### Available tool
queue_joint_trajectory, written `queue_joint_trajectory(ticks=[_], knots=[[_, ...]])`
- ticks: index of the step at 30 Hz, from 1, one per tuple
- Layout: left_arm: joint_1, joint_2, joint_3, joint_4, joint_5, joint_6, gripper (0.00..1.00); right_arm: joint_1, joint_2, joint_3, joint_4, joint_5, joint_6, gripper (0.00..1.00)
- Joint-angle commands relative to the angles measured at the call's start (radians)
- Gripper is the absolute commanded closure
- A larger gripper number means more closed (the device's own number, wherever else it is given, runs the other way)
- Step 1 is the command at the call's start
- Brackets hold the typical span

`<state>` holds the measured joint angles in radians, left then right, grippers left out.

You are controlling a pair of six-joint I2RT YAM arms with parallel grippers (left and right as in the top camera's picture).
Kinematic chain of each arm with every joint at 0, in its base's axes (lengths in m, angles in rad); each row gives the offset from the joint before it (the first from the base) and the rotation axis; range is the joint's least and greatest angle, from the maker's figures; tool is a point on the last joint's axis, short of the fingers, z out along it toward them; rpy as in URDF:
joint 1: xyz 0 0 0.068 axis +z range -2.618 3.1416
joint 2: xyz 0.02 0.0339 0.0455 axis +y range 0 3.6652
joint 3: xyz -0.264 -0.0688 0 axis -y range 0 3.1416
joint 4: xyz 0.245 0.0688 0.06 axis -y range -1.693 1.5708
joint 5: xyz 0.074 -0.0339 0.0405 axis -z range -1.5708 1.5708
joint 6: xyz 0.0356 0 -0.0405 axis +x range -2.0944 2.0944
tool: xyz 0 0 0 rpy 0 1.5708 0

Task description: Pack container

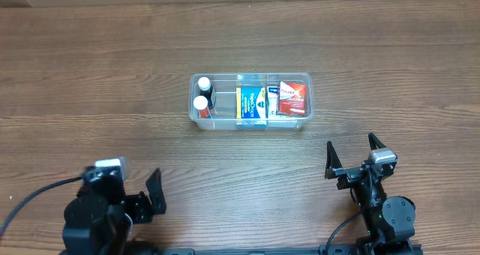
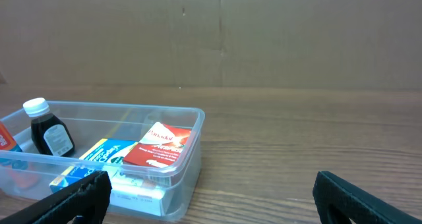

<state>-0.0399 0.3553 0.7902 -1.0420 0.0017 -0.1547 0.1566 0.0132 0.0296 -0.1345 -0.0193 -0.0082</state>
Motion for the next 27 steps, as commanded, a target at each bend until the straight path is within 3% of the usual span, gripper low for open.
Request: queue_joint_trajectory(ticks=[1, 11, 14, 19, 23, 27], knots=[[0.042, -0.124, -0.219, 0.193, 0.081, 0.125, 0.0, -0.006, -0.009, 0.0, 0.006, -0.002, -0.007, 0.0], [0.046, -0.338, -0.616, 0.9, 0.068, 0.126, 0.0, -0.006, -0.009, 0.0, 0.006, -0.002, -0.007, 0.0], [0.046, -0.352, -0.689, 1.043, 0.066, 0.126, 0.0, -0.006, -0.009, 0.0, 0.005, -0.002, -0.007, 0.0], [0.046, -0.352, -0.749, 1.065, 0.066, 0.126, 0.0, -0.006, -0.009, 0.0, 0.005, -0.002, -0.007, 0.0], [0.045, -0.352, -0.783, 0.956, 0.063, 0.126, 0.0, -0.006, -0.009, 0.0, 0.005, -0.002, -0.007, 0.0], [0.038, -0.352, -0.785, 0.968, 0.047, 0.126, 0.0, -0.006, -0.009, 0.0, 0.006, -0.002, -0.007, 0.0]])
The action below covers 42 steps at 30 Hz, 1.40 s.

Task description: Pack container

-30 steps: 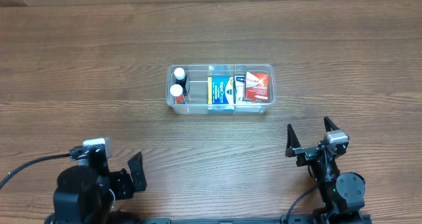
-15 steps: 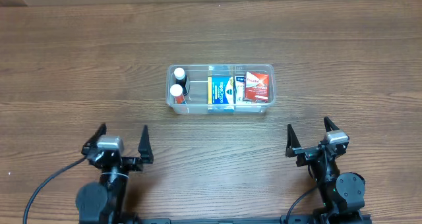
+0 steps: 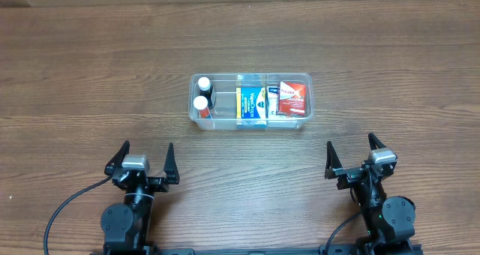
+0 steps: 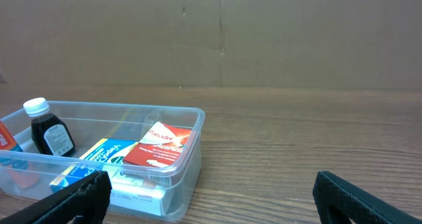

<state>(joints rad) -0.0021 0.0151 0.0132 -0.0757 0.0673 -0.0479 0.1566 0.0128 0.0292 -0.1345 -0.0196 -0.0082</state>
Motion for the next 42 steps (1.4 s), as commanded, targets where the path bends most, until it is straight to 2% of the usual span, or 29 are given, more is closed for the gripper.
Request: queue_joint_trajectory(ticks=[1, 42], knots=[[0.0, -0.012, -0.008, 0.002, -0.018, 0.019, 0.0, -0.006, -0.009, 0.001, 0.006, -0.002, -0.007, 0.0], [0.0, -0.011, -0.008, 0.002, -0.018, 0.019, 0.0, -0.006, -0.009, 0.001, 0.005, -0.002, -0.007, 0.0]])
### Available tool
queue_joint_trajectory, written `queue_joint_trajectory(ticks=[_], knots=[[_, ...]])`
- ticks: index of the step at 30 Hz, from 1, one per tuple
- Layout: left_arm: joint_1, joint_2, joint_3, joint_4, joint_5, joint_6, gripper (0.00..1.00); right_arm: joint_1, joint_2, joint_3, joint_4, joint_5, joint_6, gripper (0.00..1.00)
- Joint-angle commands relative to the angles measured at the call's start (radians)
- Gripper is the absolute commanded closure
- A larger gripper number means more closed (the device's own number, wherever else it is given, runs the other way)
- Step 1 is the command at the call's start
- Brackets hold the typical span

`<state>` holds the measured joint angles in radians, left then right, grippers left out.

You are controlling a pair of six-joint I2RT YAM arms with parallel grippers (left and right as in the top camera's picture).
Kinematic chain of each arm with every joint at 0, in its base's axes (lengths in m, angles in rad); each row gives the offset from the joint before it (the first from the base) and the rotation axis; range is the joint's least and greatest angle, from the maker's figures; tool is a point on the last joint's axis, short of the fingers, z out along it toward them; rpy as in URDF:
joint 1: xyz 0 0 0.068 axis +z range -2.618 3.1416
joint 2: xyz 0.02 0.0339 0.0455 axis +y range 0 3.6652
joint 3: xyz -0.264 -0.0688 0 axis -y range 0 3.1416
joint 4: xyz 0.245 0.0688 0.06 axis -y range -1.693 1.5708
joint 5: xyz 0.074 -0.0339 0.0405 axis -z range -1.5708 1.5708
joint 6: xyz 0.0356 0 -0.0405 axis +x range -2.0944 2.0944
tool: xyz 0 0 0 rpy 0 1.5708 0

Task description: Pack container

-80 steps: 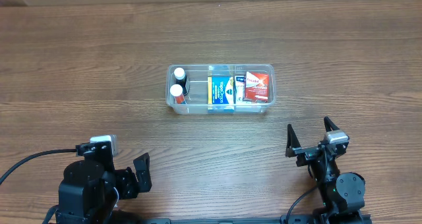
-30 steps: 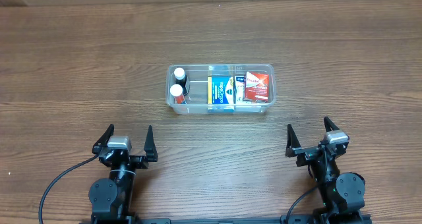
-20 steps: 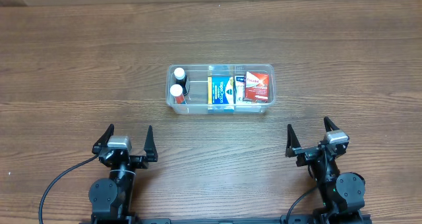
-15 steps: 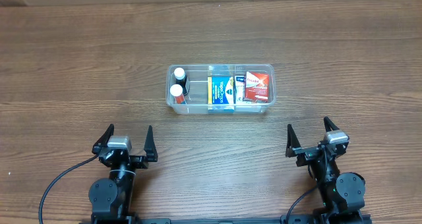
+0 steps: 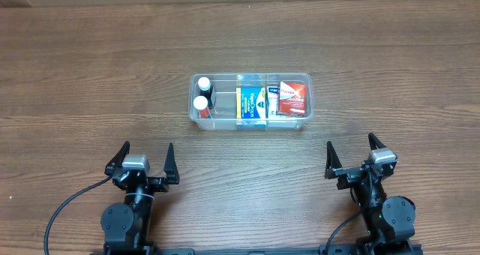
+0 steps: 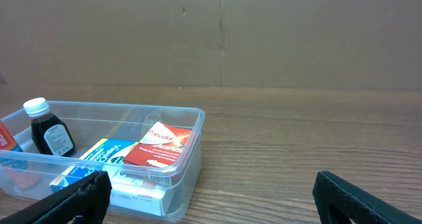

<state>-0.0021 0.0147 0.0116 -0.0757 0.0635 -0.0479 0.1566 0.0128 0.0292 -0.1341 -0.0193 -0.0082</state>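
A clear plastic container stands mid-table. It holds two dark bottles with white caps at its left end, a blue and yellow box in the middle and a red and white box at the right. In the right wrist view the container shows with a dark bottle and the red box inside. My left gripper is open near the front edge, left of the container. My right gripper is open at front right, holding nothing.
The wooden table runs all round the container. A brown cardboard wall stands behind the table's far edge. Black cables trail from both arm bases at the front edge.
At the oldest moment my left arm was turned aside at the front left, its gripper angled away. By the following moment it sat squared up with its open fingers pointing toward the container. The right arm and the container's contents stayed the same throughout.
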Motion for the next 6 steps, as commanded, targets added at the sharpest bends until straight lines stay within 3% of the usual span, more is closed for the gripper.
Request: queue_joint_trajectory(ticks=[1, 6], knots=[[0.0, -0.01, -0.006, 0.002, -0.014, 0.019, 0.0, -0.006, -0.009, 0.001, 0.005, -0.002, -0.007, 0.0], [0.0, -0.01, -0.006, 0.002, -0.014, 0.019, 0.0, -0.006, -0.009, 0.001, 0.005, -0.002, -0.007, 0.0]])
